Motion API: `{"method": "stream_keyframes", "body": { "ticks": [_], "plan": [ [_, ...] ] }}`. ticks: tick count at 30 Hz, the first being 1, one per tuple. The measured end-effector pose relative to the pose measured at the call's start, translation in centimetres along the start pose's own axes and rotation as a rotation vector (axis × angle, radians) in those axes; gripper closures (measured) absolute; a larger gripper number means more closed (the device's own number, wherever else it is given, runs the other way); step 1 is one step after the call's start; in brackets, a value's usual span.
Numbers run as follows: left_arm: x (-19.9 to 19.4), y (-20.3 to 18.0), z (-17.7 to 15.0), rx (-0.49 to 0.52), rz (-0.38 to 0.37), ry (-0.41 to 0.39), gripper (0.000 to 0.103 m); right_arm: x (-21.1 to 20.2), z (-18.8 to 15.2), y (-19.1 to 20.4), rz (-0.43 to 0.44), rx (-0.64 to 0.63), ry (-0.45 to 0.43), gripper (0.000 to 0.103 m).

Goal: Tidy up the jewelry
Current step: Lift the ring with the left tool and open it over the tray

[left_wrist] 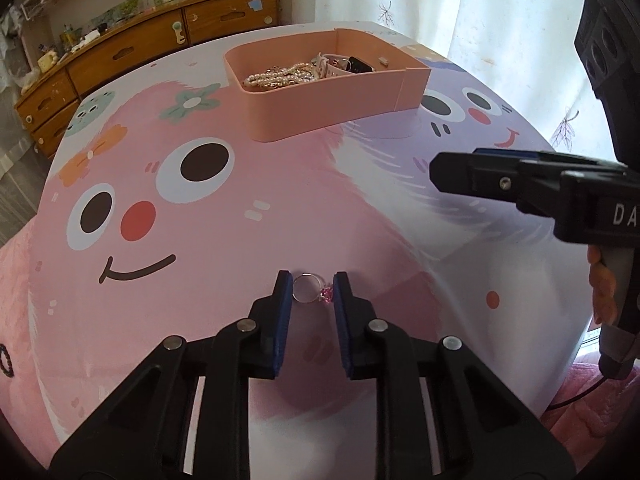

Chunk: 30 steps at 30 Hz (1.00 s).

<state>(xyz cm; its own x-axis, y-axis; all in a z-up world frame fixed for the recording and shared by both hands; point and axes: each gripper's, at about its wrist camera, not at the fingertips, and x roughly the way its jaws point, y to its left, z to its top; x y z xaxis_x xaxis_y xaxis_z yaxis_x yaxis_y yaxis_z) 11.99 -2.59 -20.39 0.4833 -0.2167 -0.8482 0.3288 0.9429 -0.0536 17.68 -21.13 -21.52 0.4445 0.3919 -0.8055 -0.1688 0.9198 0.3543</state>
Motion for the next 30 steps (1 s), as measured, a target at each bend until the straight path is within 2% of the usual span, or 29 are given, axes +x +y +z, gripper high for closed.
{"method": "stream_keyframes", "body": {
  "ticks": [6,9,11,13,17,21,28,30],
  "plan": [
    [0.1,0.0,0.4,0.01,0.007,0.043,0.086,-1.0,0.3,0.7,-0.013,-0.001,0.012,0.027],
    [0.0,0.1,1.8,0.016,0.011,0.105,0.086,-2.9,1.6,1.6,-0.008,0.027,0.05,0.027],
    [-1.1,0.5,3.9,-0.015,-0.011,0.131,0.086,-4.5,2.7,1.9,0.015,0.064,0.068,0.027],
    [-2.3,0.9,5.9,-0.035,-0.04,0.111,0.086,-5.8,4.0,2.0,0.045,0.071,0.072,0.026],
    [-3.5,1.1,10.2,-0.031,-0.071,0.07,0.086,-7.7,6.2,1.9,-0.025,0.001,0.029,0.025],
    [-3.7,1.1,14.5,-0.056,-0.067,0.037,0.086,-8.7,8.4,0.7,-0.046,0.009,0.039,0.016],
    [-1.5,1.5,19.0,-0.133,-0.055,0.015,0.085,-10.0,10.6,-1.9,-0.057,0.038,0.015,0.015],
    [-0.9,1.7,19.7,-0.15,-0.04,0.034,0.085,-10.1,10.7,-2.5,-0.042,0.04,0.02,0.014]
  ]
}}
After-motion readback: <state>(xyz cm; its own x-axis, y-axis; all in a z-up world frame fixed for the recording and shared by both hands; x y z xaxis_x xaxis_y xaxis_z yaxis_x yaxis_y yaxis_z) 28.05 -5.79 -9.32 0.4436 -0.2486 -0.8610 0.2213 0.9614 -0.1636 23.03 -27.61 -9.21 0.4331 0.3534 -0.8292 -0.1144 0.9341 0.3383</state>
